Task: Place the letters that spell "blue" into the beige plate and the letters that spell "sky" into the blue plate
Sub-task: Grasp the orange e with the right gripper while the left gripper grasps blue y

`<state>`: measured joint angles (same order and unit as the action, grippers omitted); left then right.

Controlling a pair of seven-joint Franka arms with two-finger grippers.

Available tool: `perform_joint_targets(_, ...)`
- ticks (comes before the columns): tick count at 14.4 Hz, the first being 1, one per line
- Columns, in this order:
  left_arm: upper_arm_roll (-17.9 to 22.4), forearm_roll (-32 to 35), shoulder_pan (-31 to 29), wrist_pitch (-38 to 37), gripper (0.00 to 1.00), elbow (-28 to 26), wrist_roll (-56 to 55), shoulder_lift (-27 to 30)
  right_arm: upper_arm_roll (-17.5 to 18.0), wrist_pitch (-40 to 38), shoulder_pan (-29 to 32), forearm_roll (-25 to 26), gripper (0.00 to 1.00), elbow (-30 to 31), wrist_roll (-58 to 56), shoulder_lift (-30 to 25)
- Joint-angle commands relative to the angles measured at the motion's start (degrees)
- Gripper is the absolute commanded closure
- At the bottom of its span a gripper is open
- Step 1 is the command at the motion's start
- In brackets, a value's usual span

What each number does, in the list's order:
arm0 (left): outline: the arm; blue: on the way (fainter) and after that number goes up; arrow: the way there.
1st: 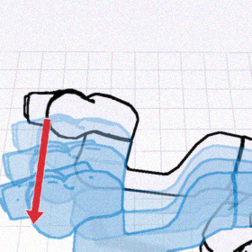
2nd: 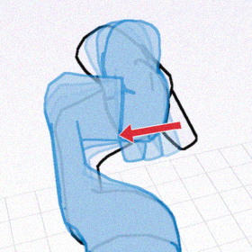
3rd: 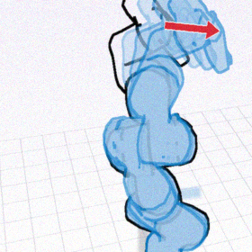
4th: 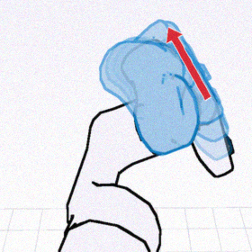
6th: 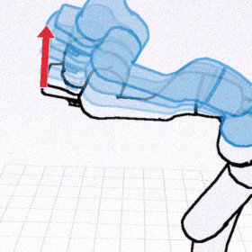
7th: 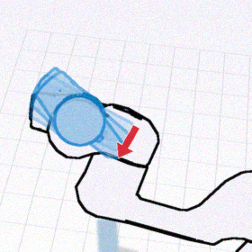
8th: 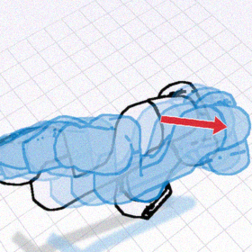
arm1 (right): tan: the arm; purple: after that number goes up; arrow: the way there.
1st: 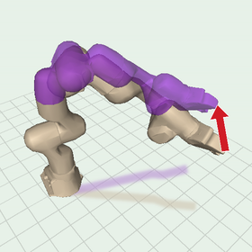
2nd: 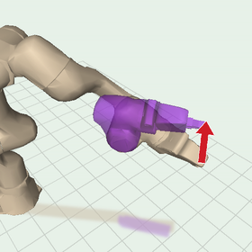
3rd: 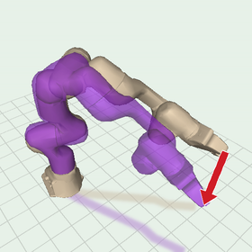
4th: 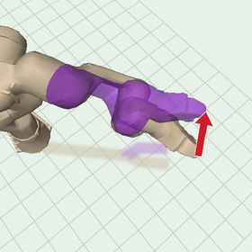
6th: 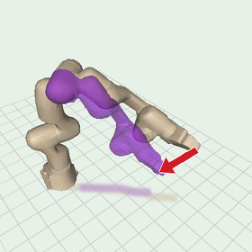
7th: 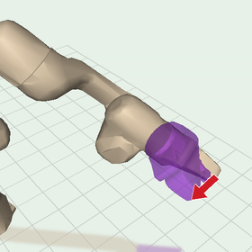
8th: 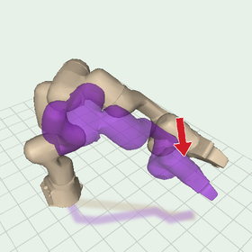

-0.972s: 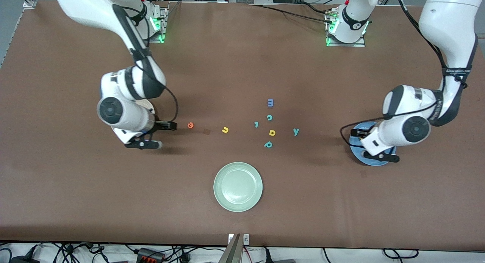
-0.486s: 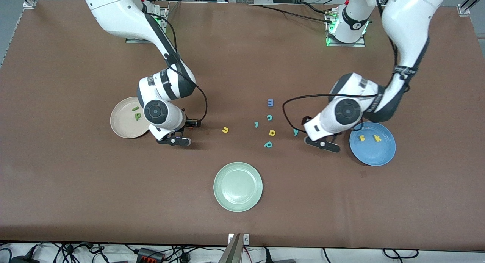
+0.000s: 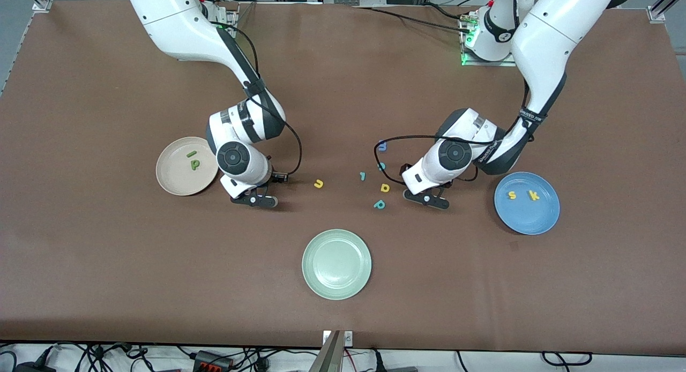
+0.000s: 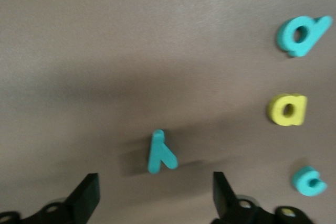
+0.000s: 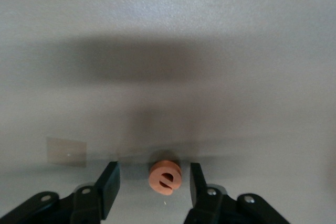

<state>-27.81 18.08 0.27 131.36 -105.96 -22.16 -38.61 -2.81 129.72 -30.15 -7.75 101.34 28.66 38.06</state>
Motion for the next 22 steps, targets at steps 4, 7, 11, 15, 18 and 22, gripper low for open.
perform_joint_targets(4,0.13,2.40,0.26,1.52,0.49,0.58,-1.92,-1.03,-0.27,-0.60,-0.43,-0.34,0.49,-0.09,1.49,0.53)
perform_joint_targets(7,0.13,2.49,0.17,1.53,0.67,0.75,-1.92,-1.03,-0.27,-0.61,-0.52,-0.34,0.61,0.00,1.40,0.62)
perform_joint_targets(11,0.22,3.28,-0.26,1.53,0.86,1.02,-1.92,-1.03,-0.27,-1.05,-0.52,-0.34,0.87,0.35,0.96,0.27)
perform_joint_targets(15,0.22,3.37,-2.02,0.82,0.93,1.10,-1.66,-0.07,-1.06,-3.15,0.53,-0.25,0.89,-0.09,-0.88,-2.62)
perform_joint_targets(18,0.22,3.54,-3.69,-1.18,0.93,1.98,-1.48,1.86,-4.65,-6.75,3.25,0.72,0.89,0.26,-5.26,-5.70)
perform_joint_targets(22,0.48,8.81,-6.41,-13.66,0.93,7.86,3.07,2.04,-10.64,-15.97,5.80,0.72,0.89,1.57,-17.03,-9.92)
